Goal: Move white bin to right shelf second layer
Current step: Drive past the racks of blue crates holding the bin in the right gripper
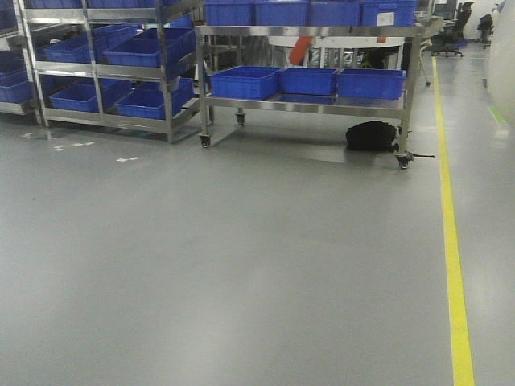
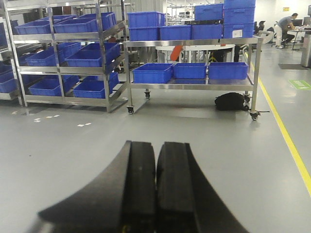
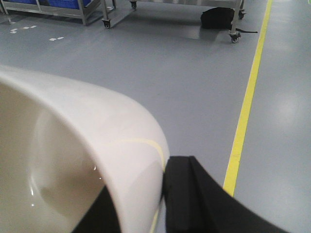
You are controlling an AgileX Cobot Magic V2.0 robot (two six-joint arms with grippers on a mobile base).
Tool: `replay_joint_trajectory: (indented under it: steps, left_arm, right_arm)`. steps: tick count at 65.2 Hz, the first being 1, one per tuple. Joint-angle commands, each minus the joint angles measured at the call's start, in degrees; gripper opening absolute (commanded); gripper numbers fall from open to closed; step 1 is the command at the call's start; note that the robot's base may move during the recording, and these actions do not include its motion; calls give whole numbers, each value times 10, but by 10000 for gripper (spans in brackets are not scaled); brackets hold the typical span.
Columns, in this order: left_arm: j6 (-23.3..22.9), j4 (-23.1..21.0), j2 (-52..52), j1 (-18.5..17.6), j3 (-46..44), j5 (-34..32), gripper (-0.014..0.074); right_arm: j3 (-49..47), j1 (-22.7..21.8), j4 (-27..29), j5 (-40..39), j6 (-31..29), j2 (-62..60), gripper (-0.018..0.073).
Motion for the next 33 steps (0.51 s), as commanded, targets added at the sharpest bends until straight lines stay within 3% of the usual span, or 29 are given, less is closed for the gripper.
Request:
replay_joint_trajectory:
  steps: [1,33]
  left_arm:
    - [-4,-3,-8,-1,19,-50,85]
    - [-4,-3,-8,-1,19,-50,85]
  right_arm:
    - [-18,-4,0,-62,-3,0,24]
    - [-18,-4,0,-62,-3,0,24]
